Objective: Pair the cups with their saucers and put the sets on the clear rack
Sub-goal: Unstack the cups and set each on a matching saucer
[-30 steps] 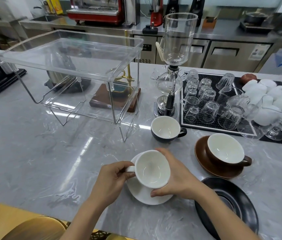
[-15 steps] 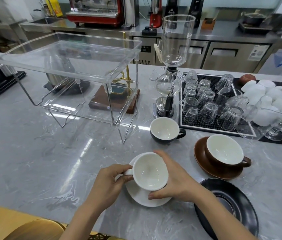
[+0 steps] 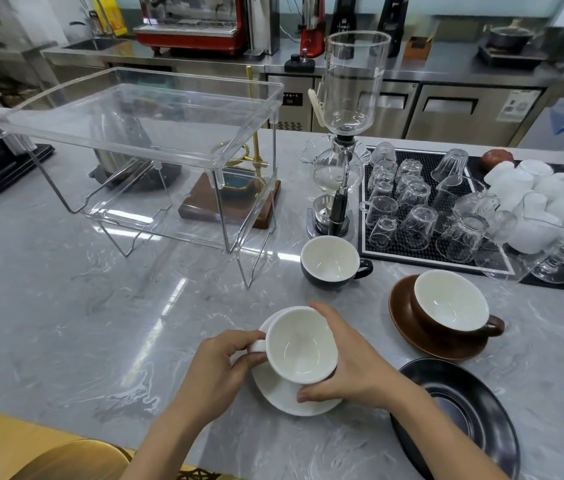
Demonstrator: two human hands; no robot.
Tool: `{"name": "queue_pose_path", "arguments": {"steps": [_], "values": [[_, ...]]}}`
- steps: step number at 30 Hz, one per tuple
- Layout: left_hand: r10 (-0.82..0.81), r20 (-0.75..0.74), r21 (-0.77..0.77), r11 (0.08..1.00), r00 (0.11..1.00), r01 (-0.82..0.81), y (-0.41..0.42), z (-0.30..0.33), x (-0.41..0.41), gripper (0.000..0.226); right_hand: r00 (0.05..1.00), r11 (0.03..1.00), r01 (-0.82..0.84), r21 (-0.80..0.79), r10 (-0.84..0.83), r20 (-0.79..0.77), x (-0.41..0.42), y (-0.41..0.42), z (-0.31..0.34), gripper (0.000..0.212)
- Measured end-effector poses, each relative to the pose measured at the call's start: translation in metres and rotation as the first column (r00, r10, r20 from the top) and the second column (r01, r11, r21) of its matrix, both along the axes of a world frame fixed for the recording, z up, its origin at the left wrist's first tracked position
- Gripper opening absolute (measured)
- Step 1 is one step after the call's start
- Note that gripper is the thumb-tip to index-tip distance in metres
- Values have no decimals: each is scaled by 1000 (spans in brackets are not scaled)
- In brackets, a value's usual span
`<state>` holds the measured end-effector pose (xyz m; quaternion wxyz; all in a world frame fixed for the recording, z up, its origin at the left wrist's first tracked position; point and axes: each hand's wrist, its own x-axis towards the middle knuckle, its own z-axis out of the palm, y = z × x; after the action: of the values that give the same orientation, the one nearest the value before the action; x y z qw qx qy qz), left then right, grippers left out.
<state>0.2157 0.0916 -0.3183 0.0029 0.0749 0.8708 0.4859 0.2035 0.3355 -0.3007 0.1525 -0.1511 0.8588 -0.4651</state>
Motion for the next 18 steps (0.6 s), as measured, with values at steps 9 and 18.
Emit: {"name": "queue_pose_path", "arguments": {"steps": [9,18], "values": [[33,1,8,999,999,-33,-5,17,6,44,1000,1000,3,1,-3,11,2,14,12,147],[-36,-133,45,998,990,42,14,48,-14,56,995,997,62,-44,-65,-76,-5,28,33,129]]}}
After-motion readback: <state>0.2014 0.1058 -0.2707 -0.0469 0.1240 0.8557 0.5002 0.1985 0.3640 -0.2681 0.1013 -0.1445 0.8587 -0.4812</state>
